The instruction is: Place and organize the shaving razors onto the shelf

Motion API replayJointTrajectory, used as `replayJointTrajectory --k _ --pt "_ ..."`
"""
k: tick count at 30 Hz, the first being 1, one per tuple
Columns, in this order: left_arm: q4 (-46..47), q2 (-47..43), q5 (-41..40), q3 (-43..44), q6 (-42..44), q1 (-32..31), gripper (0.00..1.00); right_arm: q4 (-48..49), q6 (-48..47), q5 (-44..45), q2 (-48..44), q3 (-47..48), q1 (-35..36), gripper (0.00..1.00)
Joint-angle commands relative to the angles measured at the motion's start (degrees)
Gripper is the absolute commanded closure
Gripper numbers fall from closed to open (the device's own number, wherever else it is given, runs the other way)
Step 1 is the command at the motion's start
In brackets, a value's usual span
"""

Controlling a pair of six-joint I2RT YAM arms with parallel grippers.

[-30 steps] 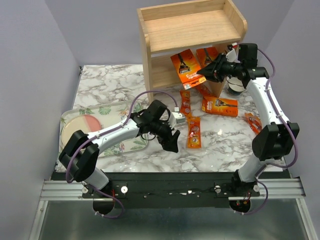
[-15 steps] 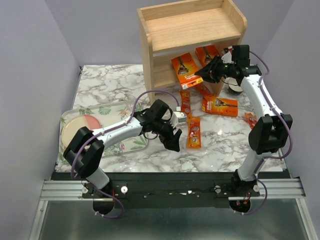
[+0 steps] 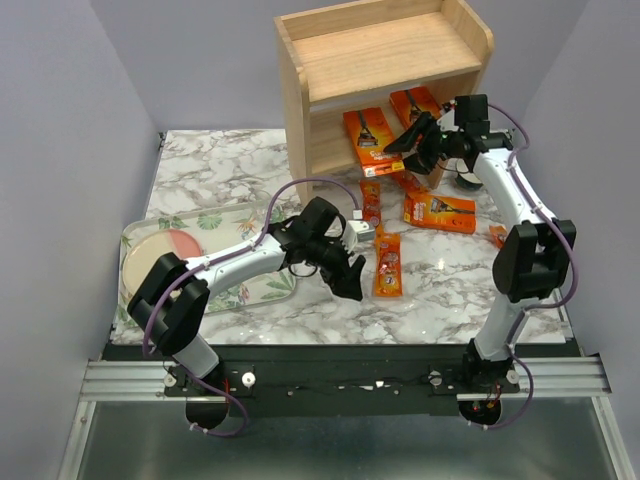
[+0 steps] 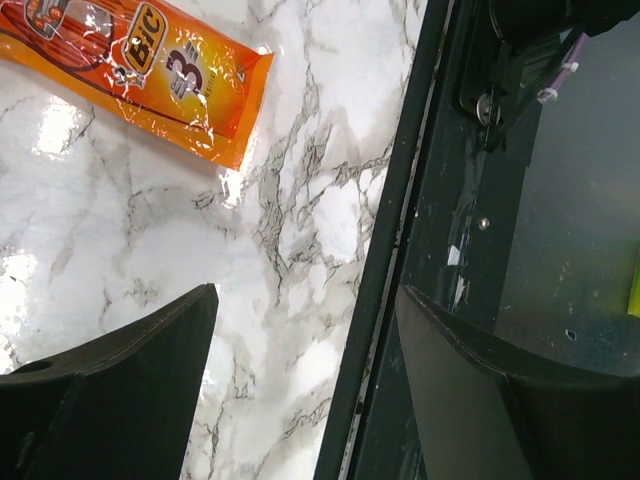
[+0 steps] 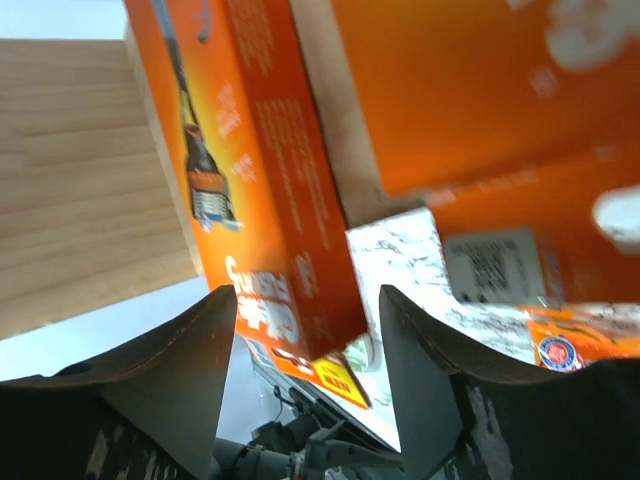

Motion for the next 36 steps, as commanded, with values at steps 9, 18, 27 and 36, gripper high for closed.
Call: replayJointTrajectory --k 9,18,27,36 --pt "5.97 -0.54 2.19 -1.6 -3.31 -0.27 0.19 2.16 -0.61 -2.77 -11.57 -14.56 0.02 0.33" --pt "5.97 -1.86 1.84 -3.71 -2.88 -0.27 0.19 11.13 3.09 -11.12 -8.85 -17.04 -0.06 0.41" --pt "3.78 -3.0 -0.71 -4.77 0.37 -0.18 0.19 21.24 6.96 -19.05 -4.46 -14.14 -0.07 0.64" --pt "2.9 -2.03 -1.24 -3.71 0.9 -0.18 0.19 21.94 8.36 -19.31 -3.23 -13.96 -0.07 0.87"
